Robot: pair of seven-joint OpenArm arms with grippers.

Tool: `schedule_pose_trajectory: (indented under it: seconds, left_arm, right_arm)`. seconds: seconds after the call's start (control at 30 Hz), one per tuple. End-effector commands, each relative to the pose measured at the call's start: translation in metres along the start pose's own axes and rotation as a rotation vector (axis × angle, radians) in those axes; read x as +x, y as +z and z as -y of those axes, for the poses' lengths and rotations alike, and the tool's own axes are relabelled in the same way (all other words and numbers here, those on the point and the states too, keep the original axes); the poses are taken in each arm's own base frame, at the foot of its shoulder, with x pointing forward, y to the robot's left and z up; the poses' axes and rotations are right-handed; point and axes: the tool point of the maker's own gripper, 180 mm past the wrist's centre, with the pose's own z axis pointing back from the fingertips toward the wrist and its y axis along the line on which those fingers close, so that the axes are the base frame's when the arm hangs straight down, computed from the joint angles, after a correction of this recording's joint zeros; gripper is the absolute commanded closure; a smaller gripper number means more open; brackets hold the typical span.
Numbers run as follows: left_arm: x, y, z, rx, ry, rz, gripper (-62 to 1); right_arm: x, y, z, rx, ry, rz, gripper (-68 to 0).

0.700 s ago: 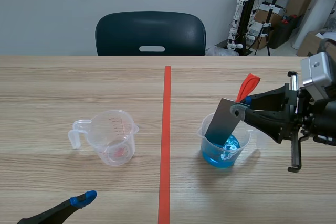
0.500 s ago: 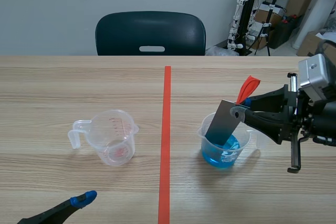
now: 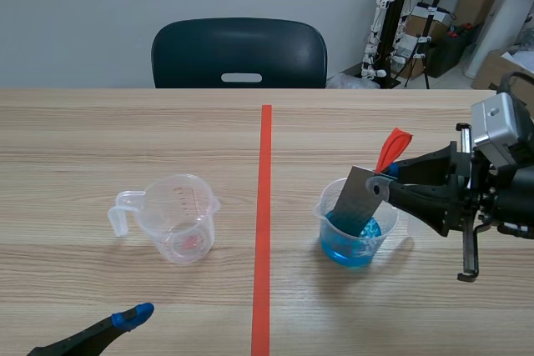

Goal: Do the redox reaction experiment. hold the plate still in the solution

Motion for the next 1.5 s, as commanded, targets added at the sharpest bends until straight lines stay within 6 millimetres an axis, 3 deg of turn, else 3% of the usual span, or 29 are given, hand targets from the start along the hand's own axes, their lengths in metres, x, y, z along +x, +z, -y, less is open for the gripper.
schedule_pose_trajectory:
  seconds: [0.0,1.47]
  left_arm:
    - [0.0108,0.0005,-0.0009,0.0,-0.005,0.051,-55.3]
    - [0.0108,0.0005,-0.0009,0.0,-0.005,0.051,-55.3]
  right_arm:
    - [0.0089,-0.0001,0.005,-0.009,0.007,0.031,-0.6]
    - [0.0052,0.0008,0.0054,-0.01,0.008,0.009,-0.6]
